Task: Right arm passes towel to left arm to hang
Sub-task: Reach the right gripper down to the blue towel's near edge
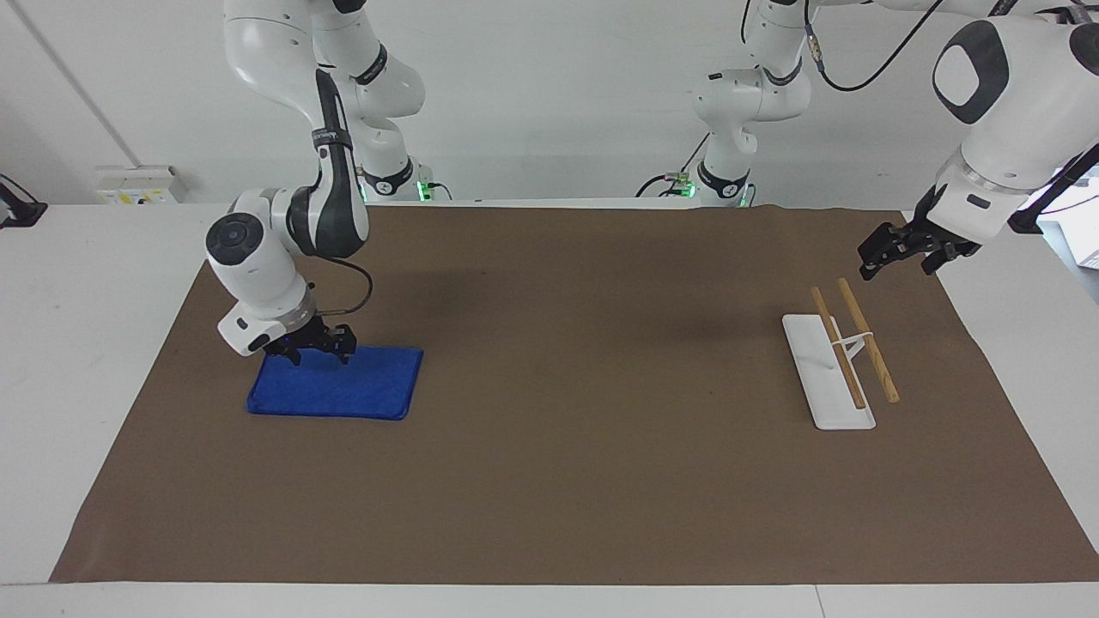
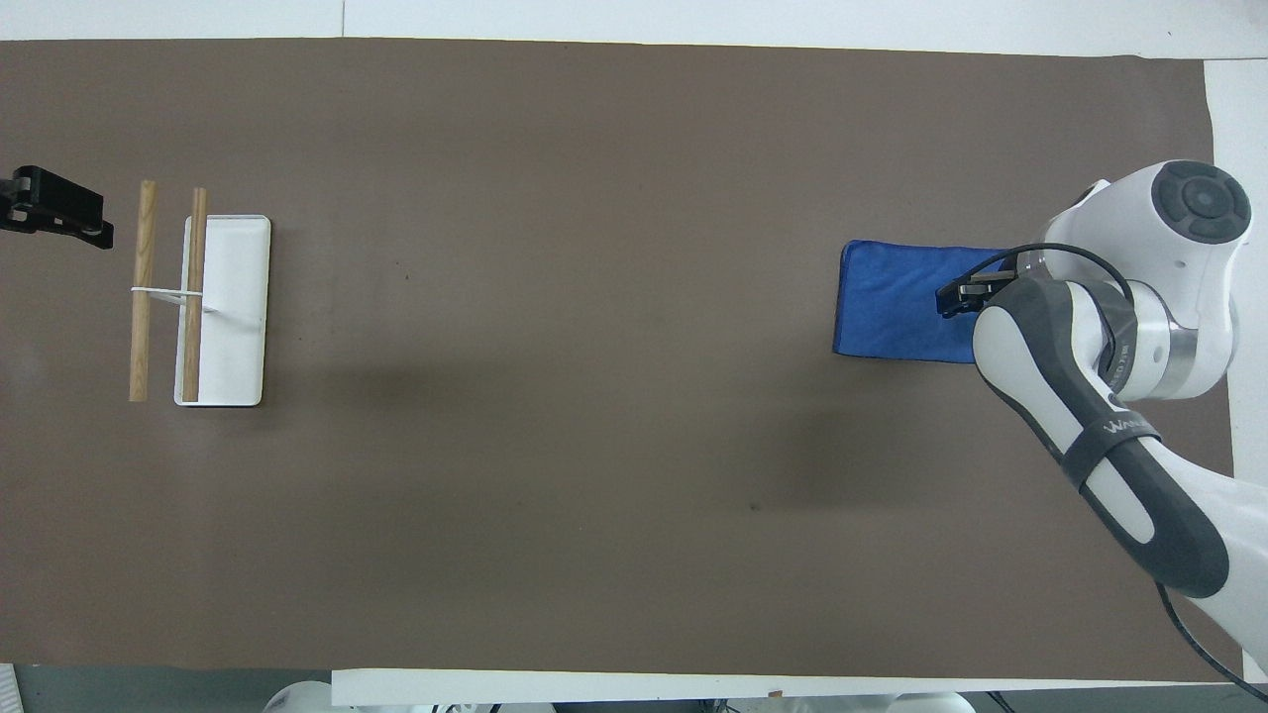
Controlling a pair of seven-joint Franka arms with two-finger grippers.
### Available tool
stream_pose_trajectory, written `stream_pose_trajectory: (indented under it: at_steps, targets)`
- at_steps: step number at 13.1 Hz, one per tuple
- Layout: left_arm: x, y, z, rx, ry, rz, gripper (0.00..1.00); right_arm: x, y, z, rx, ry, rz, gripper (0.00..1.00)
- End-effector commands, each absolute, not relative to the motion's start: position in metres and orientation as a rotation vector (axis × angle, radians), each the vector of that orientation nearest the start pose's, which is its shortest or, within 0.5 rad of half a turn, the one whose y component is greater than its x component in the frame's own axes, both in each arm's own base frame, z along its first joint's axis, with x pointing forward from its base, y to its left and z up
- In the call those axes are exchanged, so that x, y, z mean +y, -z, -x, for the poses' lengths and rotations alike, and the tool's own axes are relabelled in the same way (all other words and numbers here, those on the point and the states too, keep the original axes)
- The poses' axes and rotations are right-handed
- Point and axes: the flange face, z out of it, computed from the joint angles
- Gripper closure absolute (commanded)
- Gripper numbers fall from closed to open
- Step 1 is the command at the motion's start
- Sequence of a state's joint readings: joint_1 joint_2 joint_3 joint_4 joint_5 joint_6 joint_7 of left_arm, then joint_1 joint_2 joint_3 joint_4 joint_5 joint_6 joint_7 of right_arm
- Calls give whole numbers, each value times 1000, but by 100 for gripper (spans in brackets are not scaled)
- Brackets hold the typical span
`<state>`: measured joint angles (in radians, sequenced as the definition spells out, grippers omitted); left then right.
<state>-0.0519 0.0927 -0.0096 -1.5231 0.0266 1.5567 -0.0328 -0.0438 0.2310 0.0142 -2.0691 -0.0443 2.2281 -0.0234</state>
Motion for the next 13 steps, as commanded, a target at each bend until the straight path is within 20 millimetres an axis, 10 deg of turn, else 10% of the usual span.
stream_pose_trajectory:
  at_steps: [1,7,13]
  targets:
    - [-30,-596,-576,65,-100,3098,0,-18,-303,-574,-37,-61,3151,18]
    - [-30,-596,-576,65,-100,3098,0,-16,-282,-564,-52,-42,3152,35]
    - [-35,-598,-579,77,-55,3101,0,-13,-282,-564,-62,-56,3150,97]
